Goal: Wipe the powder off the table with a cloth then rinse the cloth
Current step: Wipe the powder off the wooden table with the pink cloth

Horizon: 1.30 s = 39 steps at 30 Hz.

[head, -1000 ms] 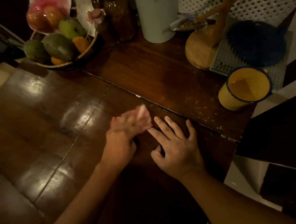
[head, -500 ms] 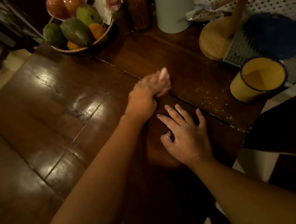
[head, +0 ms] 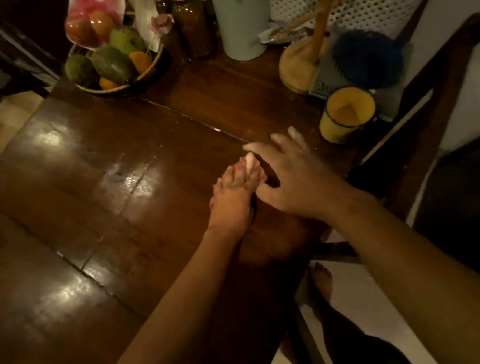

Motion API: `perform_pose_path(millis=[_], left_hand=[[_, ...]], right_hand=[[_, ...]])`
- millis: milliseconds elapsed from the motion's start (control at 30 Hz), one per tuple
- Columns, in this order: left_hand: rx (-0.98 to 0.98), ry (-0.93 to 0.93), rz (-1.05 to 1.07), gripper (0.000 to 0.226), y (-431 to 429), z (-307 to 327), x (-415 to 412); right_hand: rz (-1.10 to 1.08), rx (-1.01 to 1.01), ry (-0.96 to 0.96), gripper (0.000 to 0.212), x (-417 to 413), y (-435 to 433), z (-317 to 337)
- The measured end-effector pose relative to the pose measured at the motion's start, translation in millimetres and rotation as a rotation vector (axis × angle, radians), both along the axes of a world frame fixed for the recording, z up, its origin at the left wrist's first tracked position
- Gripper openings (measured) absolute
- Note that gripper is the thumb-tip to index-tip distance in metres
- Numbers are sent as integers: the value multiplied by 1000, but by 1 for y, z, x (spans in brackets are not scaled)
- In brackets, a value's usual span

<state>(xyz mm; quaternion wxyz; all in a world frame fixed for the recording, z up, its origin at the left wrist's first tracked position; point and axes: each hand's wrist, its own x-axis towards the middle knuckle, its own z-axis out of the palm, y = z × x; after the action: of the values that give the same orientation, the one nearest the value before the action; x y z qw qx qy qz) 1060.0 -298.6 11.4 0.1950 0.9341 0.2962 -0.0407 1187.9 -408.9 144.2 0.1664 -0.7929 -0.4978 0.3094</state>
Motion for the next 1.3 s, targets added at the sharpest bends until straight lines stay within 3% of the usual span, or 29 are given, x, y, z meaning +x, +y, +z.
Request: perform_pose_path(millis=[67, 267, 433, 567, 700, 867, 1133, 1233, 1300], left_hand=[[11, 79, -17, 69, 14, 2, 23], [84, 146, 53, 70, 43, 9, 112], [113, 117, -210, 72, 33, 5, 161], [3, -32, -295, 79, 7, 11, 121], [-54, -126, -271, 78, 2, 14, 54], [-26, -73, 166, 77, 11, 14, 83], [96, 130, -7, 71, 43, 13, 201], [68, 69, 15, 69, 37, 7, 193], [73, 11, -128, 73, 27, 1, 171]], right_hand=[[7, 19, -106, 67, 16, -35, 12], [-243, 121, -396, 56, 45, -129, 0], [-378, 235, -287, 60, 43, -142, -21], [-413, 279, -275, 57, 40, -140, -25], [-437, 339, -222, 48, 40, -141, -28], [-453, 399, -184, 45, 39, -140, -33], [-462, 435, -156, 40, 40, -139, -37], [-469, 449, -146, 41, 39, -138, -38], [-482, 454, -126, 43, 39, -137, -38]])
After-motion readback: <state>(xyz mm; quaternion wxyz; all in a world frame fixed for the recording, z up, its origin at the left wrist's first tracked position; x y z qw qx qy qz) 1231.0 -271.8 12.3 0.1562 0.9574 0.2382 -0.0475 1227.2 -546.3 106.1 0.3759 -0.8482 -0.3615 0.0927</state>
